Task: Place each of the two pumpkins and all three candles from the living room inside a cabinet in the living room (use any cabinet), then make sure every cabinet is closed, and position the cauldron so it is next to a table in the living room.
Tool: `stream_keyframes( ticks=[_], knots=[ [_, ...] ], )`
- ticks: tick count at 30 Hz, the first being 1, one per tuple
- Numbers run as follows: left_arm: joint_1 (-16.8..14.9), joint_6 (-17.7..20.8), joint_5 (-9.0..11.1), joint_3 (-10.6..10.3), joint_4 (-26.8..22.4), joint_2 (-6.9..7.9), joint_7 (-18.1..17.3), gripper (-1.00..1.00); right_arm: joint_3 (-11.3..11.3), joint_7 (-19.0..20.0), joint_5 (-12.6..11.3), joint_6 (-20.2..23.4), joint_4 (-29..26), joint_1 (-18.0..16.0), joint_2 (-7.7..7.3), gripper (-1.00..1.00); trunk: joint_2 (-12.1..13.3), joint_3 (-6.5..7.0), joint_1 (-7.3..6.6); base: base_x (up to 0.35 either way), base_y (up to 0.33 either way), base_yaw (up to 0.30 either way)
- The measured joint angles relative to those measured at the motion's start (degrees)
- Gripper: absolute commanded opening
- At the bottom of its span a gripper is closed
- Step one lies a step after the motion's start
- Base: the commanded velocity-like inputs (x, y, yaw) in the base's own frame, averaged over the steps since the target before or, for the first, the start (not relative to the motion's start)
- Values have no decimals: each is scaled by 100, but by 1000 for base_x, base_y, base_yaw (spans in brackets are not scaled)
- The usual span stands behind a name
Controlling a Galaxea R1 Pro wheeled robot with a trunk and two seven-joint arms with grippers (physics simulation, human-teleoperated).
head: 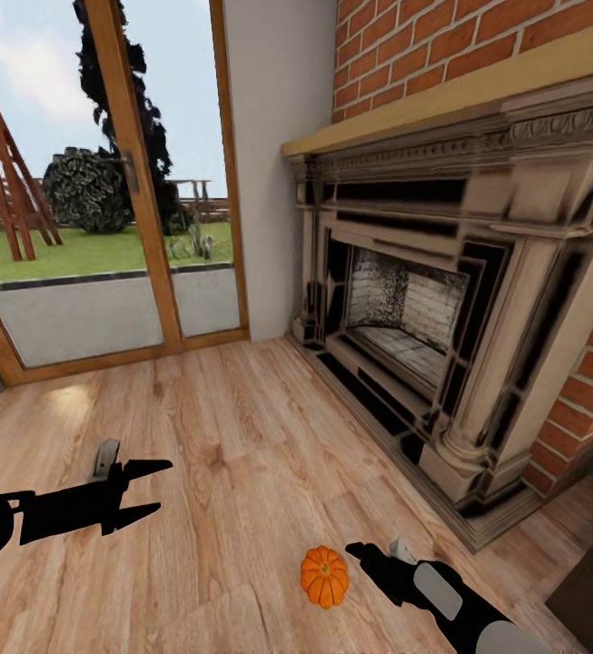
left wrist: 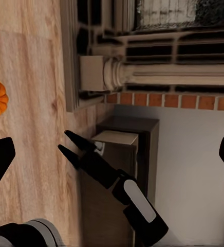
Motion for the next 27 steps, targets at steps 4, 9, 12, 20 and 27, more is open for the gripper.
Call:
stream_keyframes(
  ticks=[4, 9, 12, 20, 27],
  knots=[
    [75, 4, 24, 2, -162, 3, -3, 100, -2, 15, 0, 0, 0, 0, 0, 100, -160, -72, 88, 0, 0, 0],
    [99, 5, 46, -2, -315, 1, -100, 100, -5, 28, -2, 0, 0, 0, 0, 100, -361, -162, 198, 0, 0, 0],
    [179, 4, 36, -49, -402, 8, -669, 100, -6, 30, 0, 0, 0, 0, 0, 100, -481, -216, 264, 0, 0, 0],
    [425, 0, -64, -67, -476, 35, -1428, 100, -6, 173, 2, 2, -6, 0, 0, 100, -570, -384, 323, 0, 0, 0],
    [433, 0, -68, -67, -483, 29, -1458, 100, -7, 312, -3, 9, -17, 0, 0, 100, -579, -539, 342, 0, 0, 0]
  ],
)
